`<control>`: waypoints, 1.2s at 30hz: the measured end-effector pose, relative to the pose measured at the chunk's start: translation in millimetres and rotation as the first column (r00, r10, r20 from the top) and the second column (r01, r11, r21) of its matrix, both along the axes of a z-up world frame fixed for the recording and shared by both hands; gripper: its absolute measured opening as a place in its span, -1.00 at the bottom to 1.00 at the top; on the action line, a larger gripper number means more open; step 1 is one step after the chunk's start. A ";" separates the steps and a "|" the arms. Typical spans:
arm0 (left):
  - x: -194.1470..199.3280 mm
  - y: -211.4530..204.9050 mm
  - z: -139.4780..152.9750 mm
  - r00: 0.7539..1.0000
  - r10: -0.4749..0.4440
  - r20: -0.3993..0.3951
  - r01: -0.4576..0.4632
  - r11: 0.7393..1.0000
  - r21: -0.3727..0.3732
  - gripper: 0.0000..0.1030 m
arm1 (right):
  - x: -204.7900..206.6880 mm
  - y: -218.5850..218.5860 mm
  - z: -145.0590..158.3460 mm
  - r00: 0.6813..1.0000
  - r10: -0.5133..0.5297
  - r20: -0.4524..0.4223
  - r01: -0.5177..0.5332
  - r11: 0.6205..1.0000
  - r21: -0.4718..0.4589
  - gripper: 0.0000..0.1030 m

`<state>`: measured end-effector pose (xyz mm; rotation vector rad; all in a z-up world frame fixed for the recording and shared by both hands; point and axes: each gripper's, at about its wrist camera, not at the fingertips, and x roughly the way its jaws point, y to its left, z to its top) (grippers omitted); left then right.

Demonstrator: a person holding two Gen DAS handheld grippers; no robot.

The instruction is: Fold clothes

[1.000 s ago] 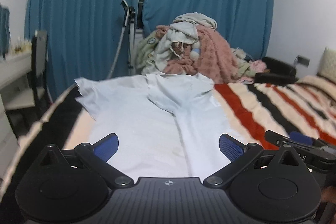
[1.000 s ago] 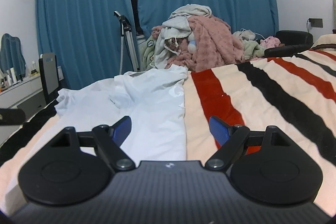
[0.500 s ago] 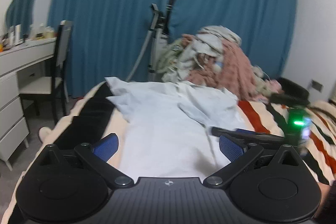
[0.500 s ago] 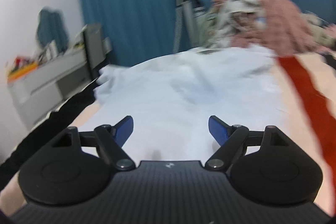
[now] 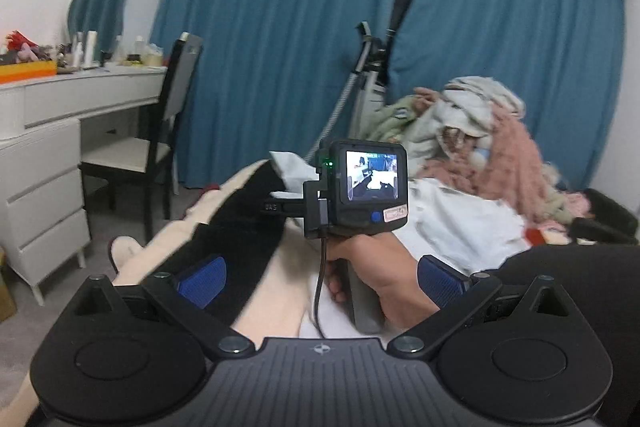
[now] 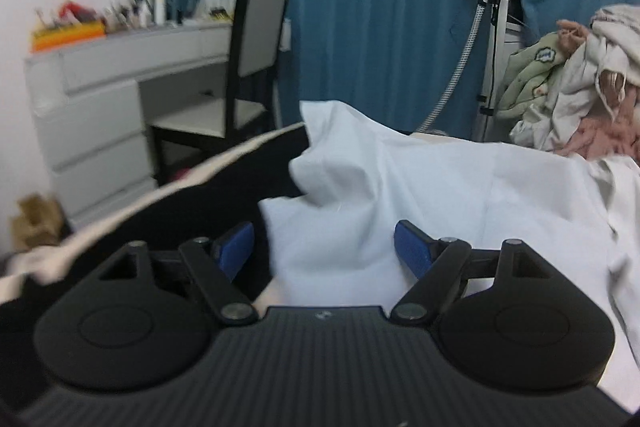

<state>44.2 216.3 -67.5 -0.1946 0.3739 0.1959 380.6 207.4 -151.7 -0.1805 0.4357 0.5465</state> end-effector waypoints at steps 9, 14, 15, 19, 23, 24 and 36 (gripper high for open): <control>37.8 18.8 -12.5 0.985 0.175 -0.001 -0.174 0.981 0.086 0.99 | 26.1 2.6 20.5 0.969 -0.211 0.126 0.221 0.972 -0.078 -0.80; 27.8 13.7 -1.3 0.993 0.112 0.031 -0.113 0.993 0.043 0.99 | 14.7 -66.4 69.6 0.934 -0.289 0.212 0.286 0.957 0.047 -0.81; 25.0 11.7 0.9 0.994 0.103 0.038 -0.104 0.994 0.036 0.99 | 13.4 -86.0 79.2 0.925 -0.310 0.221 0.301 0.951 0.074 -0.81; 15.6 0.2 5.9 0.997 0.050 0.051 -0.048 0.998 -0.038 0.99 | 16.5 -168.4 105.9 0.885 -0.420 0.203 0.392 0.905 0.164 -0.81; 16.9 -14.9 0.6 0.999 -0.043 0.025 0.045 0.991 -0.126 0.99 | 21.5 -240.8 100.8 0.827 -0.543 0.149 0.511 0.835 0.207 -0.81; 18.3 -19.7 -1.5 0.998 -0.069 0.016 0.070 0.988 -0.141 0.99 | 23.9 -255.7 95.9 0.815 -0.566 0.122 0.536 0.817 0.214 -0.80; 53.6 -37.5 -24.0 0.993 -0.122 -0.009 0.120 0.985 -0.122 0.99 | 21.3 -300.0 41.5 0.870 -0.491 -0.033 0.487 0.850 0.200 0.68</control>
